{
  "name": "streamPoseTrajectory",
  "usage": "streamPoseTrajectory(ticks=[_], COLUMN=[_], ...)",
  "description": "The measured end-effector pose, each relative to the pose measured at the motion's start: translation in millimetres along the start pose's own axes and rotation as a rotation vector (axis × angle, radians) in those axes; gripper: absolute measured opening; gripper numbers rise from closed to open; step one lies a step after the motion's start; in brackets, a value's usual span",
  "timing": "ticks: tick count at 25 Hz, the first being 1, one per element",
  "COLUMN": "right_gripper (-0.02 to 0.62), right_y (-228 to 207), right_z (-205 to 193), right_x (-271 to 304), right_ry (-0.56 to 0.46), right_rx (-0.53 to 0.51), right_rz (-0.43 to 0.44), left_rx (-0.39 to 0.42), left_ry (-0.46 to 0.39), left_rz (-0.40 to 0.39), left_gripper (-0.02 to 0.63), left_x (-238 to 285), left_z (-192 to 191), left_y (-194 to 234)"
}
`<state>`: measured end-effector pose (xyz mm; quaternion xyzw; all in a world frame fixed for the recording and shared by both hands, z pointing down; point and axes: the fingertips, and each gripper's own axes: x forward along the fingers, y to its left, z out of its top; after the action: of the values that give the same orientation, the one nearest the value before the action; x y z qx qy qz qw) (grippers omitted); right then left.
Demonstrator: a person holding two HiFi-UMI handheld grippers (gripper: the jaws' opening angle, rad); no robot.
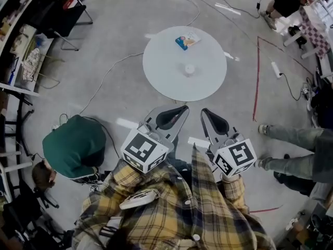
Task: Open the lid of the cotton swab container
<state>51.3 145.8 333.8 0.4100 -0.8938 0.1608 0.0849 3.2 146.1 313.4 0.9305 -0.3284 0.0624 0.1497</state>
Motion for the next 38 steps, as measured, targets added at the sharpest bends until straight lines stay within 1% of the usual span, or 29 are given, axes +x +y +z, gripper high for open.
streamPoseTrajectory(ticks=[4,7,11,15,18,23,29,38], right_gripper=[0.017,0.017,0.017,0.017,0.017,0.017,0.017,0.017], right_y=[-31,-53,-75,-84,-92,-107,-113,-109], right_z=[17,26,38,46,48,53,61,59], right_x=[54,89,120,136,140,135,134,133], right_ry=[0.034,0.049,0.043,0.04,0.038,0.043,0.043,0.046], right_rx=[0.027,0.039,0.071,0.083,0.084,0.068,0.048,0.049], right_rz=[-0.036,-0.059,-0.107,-0.13,-0.132,-0.117,-0.085,-0.05], left_rx=[0.003,0.009,0.006,-0.005,-0.006,-0.008,0.004,0.001], left_ry=[0.037,0.058,0.085,0.088,0.087,0.066,0.053,0.056], left_rz=[-0.032,-0.055,-0.088,-0.104,-0.102,-0.092,-0.067,-0.043], left_gripper=[0.02,0.02,0.02,0.02,0.02,0.02,0.02,0.02], left_x=[30,51,69,79,87,103,108,107], left_z=[16,24,30,37,37,45,50,45], left_y=[59,94,129,147,153,147,141,136])
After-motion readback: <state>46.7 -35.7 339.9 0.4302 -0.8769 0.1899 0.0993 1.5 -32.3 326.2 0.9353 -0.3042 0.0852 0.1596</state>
